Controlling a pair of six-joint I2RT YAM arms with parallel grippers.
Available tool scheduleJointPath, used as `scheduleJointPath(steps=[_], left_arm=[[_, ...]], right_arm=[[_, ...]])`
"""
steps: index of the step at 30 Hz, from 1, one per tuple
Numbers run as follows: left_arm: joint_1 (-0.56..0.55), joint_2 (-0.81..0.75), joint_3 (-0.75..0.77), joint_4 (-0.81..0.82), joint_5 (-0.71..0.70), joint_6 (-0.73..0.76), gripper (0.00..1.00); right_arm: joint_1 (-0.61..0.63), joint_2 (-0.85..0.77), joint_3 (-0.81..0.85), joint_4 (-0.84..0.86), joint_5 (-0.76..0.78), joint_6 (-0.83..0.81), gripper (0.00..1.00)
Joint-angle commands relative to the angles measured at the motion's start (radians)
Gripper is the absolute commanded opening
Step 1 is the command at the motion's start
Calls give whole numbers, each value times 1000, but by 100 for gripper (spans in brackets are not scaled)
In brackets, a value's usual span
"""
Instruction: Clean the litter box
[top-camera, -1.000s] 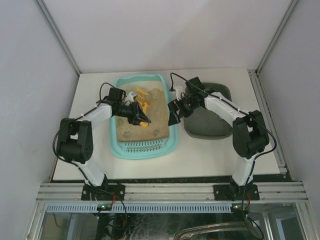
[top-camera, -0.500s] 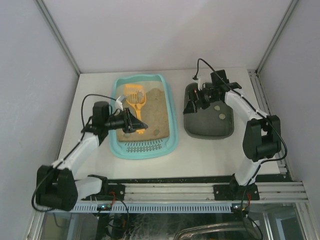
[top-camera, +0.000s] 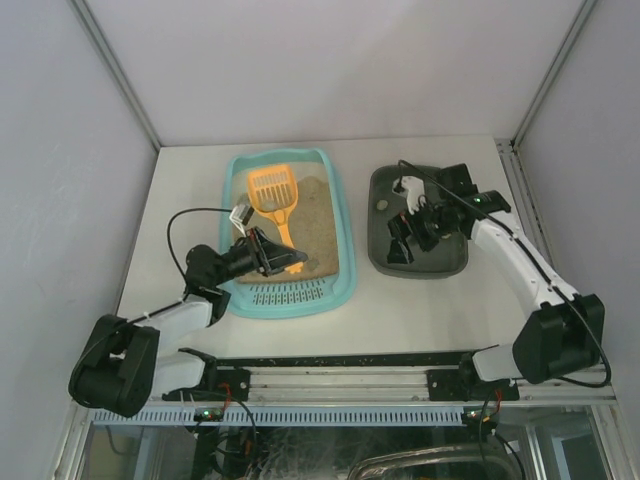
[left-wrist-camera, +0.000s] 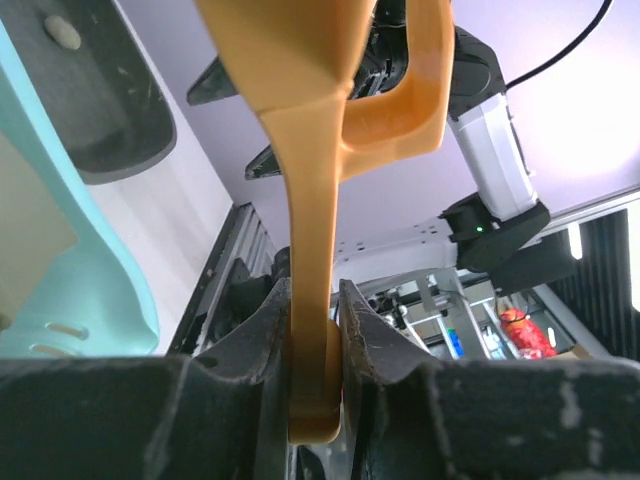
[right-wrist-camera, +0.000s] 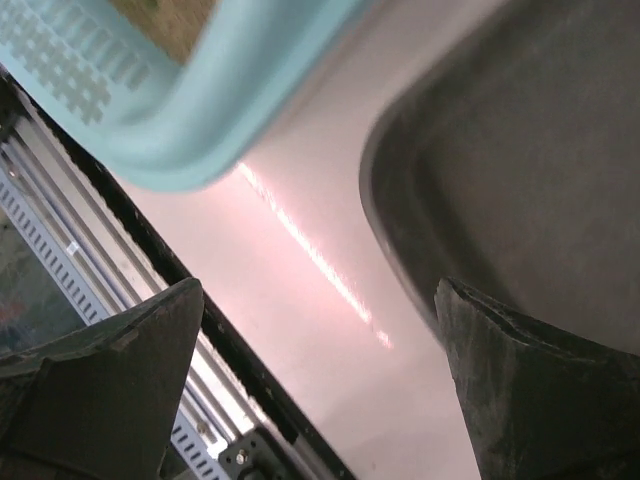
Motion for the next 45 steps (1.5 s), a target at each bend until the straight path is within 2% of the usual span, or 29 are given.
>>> scheduleJointPath(steps=[1, 3, 5, 6, 7, 8, 10, 11, 12, 13, 15, 16, 18, 19, 20, 22, 23, 25, 26, 28, 29, 32, 35, 37, 42, 45], left_arm=[[-11, -71, 74, -202, -40, 160, 0], [-22, -109, 147, -443, -25, 287, 0], [0, -163, 165, -548, -67, 321, 0], [-7, -171, 199, -651, -88, 394, 0], [-18, -175, 269, -857, -99, 509, 0], [-15, -194, 300, -970, -111, 553, 0], [47, -243, 211, -797, -117, 398, 0], [41, -237, 215, -775, -117, 401, 0], [12, -208, 291, -987, -93, 504, 0], [-5, -196, 344, -1078, -80, 576, 0], [63, -248, 277, -904, -71, 443, 0], [84, -264, 246, -878, -98, 395, 0], [46, -232, 350, -1122, -100, 543, 0], [48, -226, 392, -1179, -78, 587, 0], [86, -243, 365, -1111, -44, 545, 0], [179, -272, 272, -846, -10, 325, 0], [156, -239, 285, -850, 13, 349, 0], [91, -203, 345, -1031, 31, 478, 0], [103, -216, 325, -974, 35, 452, 0], [173, -253, 214, -699, 38, 252, 0], [173, -245, 196, -648, 38, 204, 0], [86, -213, 224, -636, 54, 218, 0], [73, -209, 251, -643, 12, 224, 0], [49, -175, 316, -735, -5, 276, 0], [-96, -68, 621, -1231, -162, 618, 0], [-175, 58, 803, -1369, -222, 704, 0]], right_arm=[[-96, -87, -123, 12, 34, -45, 100], [-161, -96, -154, 33, -16, -43, 100], [-226, -87, -161, 36, -46, -42, 100], [-246, -79, -162, 33, -56, -42, 100], [-263, -69, -162, 32, -64, -42, 100], [-269, -59, -161, 33, -65, -39, 100], [-271, -45, -161, 34, -53, -36, 100], [-269, -42, -161, 36, -51, -34, 100], [-268, -38, -162, 37, -49, -32, 100], [-265, -37, -161, 40, -44, -31, 100], [-258, -37, -161, 45, -32, -30, 100], [-254, -38, -161, 45, -30, -29, 100], [-255, -40, -161, 45, -27, -30, 100], [-255, -43, -161, 47, -21, -29, 100], [-258, -46, -161, 51, -12, -25, 100], [-266, -53, -161, 58, -7, -19, 100], [-268, -54, -161, 62, -9, -18, 100], [-272, -56, -161, 65, -8, -14, 100], [-273, -55, -161, 66, -6, -14, 100], [-274, -51, -162, 65, -3, -15, 100], [-276, -50, -161, 65, -3, -16, 100], [-281, -51, -161, 67, -2, -14, 100], [-283, -66, -162, 76, 8, -10, 100], [-286, -84, -170, 90, 19, -8, 100], [-329, -104, -180, 106, 10, -11, 100], [-358, -119, -177, 115, 16, 1, 100]])
